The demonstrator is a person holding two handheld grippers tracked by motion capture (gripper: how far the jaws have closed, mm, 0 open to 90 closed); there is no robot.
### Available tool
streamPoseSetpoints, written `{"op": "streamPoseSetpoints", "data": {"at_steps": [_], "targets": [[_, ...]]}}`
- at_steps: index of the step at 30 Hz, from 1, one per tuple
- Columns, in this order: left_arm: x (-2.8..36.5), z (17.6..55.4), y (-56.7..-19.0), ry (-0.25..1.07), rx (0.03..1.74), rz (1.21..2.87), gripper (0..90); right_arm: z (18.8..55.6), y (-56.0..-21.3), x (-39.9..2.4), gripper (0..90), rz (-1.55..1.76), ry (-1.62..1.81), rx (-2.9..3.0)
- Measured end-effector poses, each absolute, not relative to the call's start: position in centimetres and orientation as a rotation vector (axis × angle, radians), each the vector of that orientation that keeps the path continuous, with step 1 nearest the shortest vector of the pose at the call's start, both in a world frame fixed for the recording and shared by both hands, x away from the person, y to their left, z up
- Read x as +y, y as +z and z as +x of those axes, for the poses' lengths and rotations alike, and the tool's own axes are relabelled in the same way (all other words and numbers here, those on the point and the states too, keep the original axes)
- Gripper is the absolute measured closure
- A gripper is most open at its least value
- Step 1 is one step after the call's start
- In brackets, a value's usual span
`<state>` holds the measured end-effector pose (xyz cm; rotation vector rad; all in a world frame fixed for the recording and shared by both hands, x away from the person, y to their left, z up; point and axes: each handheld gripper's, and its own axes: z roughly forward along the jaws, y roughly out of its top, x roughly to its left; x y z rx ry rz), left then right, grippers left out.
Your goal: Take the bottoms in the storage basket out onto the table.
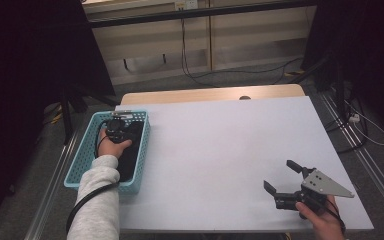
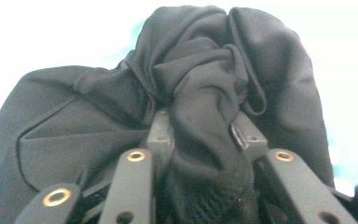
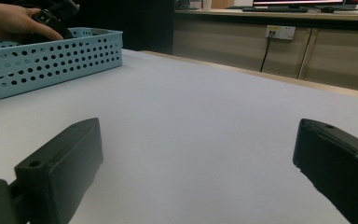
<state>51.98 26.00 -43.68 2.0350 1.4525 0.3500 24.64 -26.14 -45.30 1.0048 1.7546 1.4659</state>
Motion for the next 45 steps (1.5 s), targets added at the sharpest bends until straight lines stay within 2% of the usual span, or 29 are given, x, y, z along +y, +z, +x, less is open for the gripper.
{"op": "streamPoseSetpoints", "data": {"at_steps": [6,16,26,36,45], "targets": [[26.3,52.0,-43.0,0.291,1.508,2.002,77.2,24.6,-45.3,-26.3,0.1,1.01,1.468,1.742],[28.2,51.2,-40.1,0.302,1.569,1.93,79.1,24.6,-45.3,-26.4,0.0,1.01,1.467,1.739],[29.6,49.9,-34.9,0.339,1.518,1.892,79.2,24.8,-45.3,-26.2,0.0,1.001,1.48,1.745],[28.5,49.3,-29.3,0.407,1.441,1.834,79.1,24.9,-45.2,-25.9,0.0,0.999,1.484,1.748],[27.4,48.8,-26.8,0.438,1.362,1.808,79.2,24.8,-45.2,-26.1,0.0,0.99,1.477,1.743]]}}
